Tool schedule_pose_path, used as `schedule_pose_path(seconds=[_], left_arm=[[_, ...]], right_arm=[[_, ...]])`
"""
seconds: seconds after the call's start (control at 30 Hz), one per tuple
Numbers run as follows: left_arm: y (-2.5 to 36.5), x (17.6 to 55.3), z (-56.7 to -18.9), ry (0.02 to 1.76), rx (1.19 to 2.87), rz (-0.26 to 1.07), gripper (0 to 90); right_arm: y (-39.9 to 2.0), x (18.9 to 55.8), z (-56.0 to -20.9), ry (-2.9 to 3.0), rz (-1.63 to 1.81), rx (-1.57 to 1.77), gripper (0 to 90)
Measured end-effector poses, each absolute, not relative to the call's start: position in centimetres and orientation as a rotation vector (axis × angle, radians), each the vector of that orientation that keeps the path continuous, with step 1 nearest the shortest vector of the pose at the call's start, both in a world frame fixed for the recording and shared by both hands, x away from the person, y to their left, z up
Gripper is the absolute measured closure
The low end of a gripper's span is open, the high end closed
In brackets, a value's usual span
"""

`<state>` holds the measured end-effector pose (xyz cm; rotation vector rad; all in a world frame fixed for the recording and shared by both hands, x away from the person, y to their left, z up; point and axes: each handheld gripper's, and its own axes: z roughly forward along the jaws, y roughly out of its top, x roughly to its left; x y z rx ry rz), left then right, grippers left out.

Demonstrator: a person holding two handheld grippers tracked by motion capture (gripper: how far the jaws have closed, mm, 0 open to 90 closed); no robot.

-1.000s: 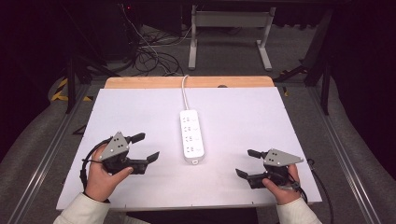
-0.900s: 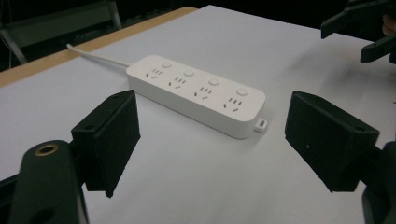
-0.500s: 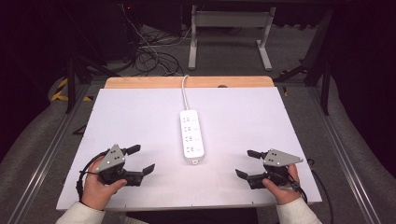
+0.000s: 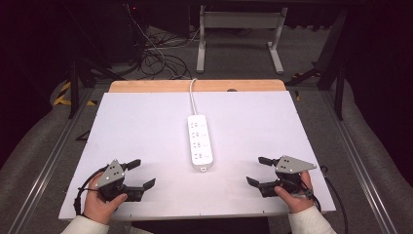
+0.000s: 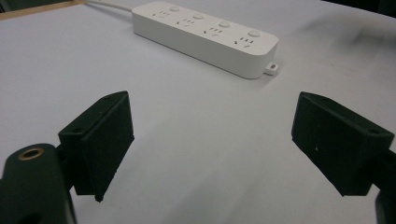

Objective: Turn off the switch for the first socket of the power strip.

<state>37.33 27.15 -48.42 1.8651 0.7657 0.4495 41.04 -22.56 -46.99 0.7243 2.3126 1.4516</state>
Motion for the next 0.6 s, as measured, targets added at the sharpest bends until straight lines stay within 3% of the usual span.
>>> schedule_pose_path(seconds=[0.3, 0.6], left_arm=[[27.49, 37.39, -47.96, 0.808, 1.831, 0.440, 14.7], [27.92, 37.31, -47.84, 0.807, 1.830, 0.520, 13.4]], right_arm=[[-22.37, 41.08, -47.09, 2.320, 1.440, 0.714, 17.8], [-22.43, 41.10, -47.13, 2.316, 1.439, 0.716, 17.8]])
